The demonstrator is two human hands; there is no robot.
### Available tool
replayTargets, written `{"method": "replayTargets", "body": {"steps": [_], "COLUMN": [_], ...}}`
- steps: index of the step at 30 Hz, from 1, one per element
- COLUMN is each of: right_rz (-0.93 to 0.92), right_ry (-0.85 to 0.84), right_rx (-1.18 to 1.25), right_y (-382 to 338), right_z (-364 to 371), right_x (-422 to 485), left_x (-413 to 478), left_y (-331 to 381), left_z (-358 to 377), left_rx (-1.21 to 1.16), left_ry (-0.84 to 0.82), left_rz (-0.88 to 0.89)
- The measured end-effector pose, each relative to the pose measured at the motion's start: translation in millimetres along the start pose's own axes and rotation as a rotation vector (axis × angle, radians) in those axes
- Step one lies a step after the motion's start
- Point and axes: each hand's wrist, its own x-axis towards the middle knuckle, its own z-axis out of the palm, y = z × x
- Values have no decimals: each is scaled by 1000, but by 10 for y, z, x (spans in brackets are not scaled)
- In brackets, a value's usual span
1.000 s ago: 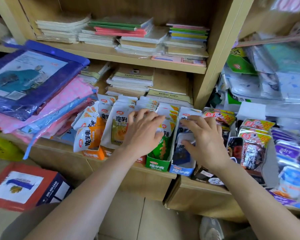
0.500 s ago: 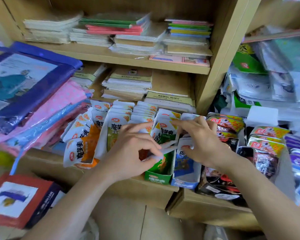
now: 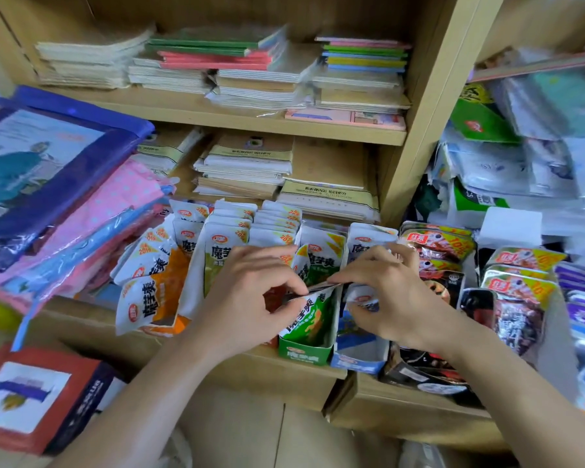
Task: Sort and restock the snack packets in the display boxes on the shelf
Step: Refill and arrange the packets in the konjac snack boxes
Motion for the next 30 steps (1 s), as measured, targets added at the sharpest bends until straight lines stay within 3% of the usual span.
{"method": "replayTargets", "body": {"steps": [2,6,8,11,15,18,21,25,30], "right_rz": [11,31,-30,-191,-214,-139,-58,-31,-149], "right_ry": [18,216,253,165,63,70,169,253,190], "right_rx": [17,-96,-151,-183,-346,-430,-413,-377,-232], "right_y": [-36,-238,-412,-675,-754,-740,-762,-790,-751], "right_z": [5,41,82,233,495,548,576,615,648], "right_x": [-45,-26,26,139,318,454,563,656,766], "left_x": [-19,-10,3,32,19,-40,-91,-266,-474], "left_y": [-10,28,19,-218,-628,-714,-666,-608,-567], "left_z": [14,-45,-171,-357,-379,-379,-527,-798,-953], "left_rx": [22,-7,-55,-10,147,296,390,203,1], "left_ry": [22,73,135,196,-15,-126,-108,-20,-156], "left_rz": [36,50,-53,-277,-478,-458,-367,-281,-322]}}
